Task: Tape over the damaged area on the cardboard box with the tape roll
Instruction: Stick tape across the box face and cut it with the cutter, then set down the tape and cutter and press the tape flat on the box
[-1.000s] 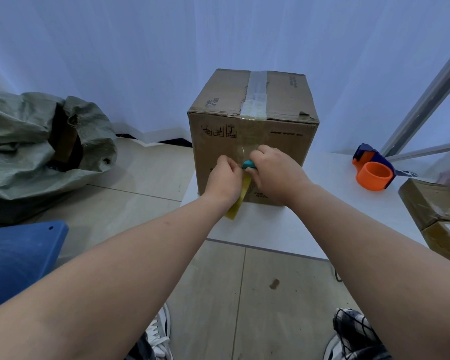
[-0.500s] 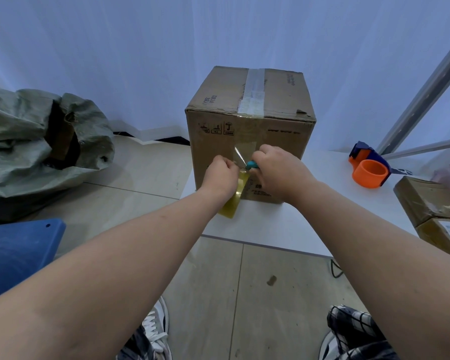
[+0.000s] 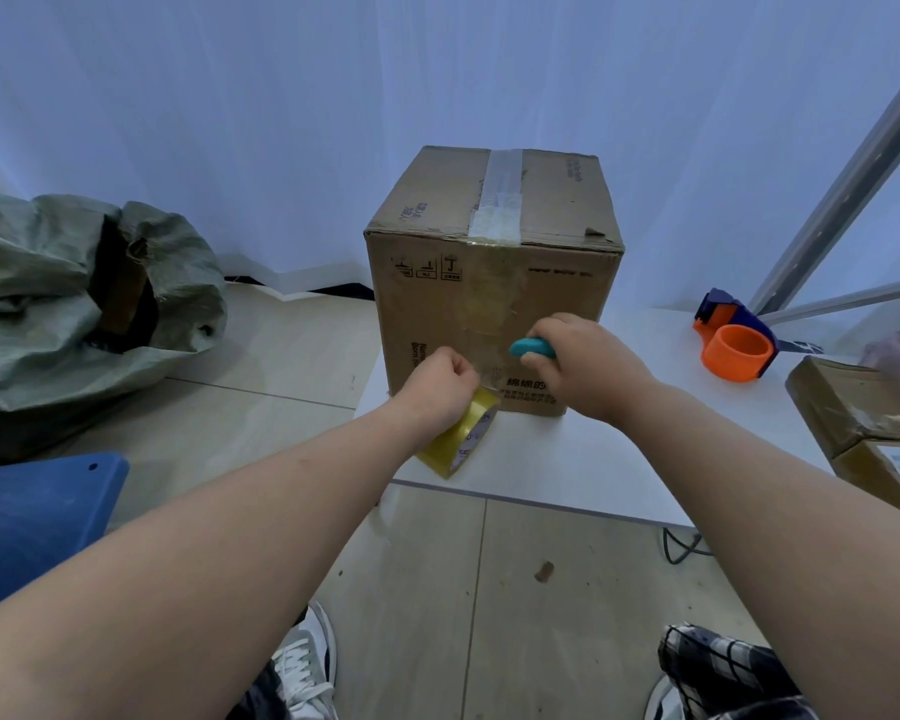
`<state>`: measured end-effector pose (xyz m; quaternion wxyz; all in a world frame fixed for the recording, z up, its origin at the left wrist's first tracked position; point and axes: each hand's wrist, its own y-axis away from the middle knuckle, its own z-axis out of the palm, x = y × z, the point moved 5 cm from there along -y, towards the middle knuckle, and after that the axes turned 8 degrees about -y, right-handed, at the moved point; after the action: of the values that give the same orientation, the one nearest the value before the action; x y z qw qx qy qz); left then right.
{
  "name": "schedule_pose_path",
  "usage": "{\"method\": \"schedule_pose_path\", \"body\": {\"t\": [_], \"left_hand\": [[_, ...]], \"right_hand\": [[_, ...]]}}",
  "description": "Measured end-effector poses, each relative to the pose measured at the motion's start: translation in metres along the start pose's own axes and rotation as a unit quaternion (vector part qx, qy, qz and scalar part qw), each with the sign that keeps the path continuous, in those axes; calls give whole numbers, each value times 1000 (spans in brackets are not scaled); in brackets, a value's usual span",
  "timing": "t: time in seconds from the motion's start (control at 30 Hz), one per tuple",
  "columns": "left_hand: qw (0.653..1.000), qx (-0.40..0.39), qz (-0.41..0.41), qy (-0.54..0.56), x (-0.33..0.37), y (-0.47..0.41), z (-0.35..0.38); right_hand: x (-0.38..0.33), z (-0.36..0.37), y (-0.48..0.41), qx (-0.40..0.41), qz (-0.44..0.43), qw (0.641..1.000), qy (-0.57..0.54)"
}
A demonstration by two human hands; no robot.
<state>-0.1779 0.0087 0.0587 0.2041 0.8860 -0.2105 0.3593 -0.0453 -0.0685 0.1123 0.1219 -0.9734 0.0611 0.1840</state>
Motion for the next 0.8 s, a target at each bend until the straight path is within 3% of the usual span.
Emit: {"method": "schedule_pose_path", "body": {"t": [0.23, 0.47, 0.6, 0.8], "left_hand": [[994, -86, 64, 10, 37, 10, 25], [968, -149, 192, -55, 97, 21, 74], [940, -135, 275, -148, 116, 22, 113], [899, -79, 333, -273, 124, 3, 153]], "right_hand": [[45, -13, 21, 10, 99, 994, -36], [107, -41, 62, 45, 219, 973, -63], [142, -55, 87, 77, 267, 957, -79], [202, -48, 118, 70, 364, 923, -98]]}}
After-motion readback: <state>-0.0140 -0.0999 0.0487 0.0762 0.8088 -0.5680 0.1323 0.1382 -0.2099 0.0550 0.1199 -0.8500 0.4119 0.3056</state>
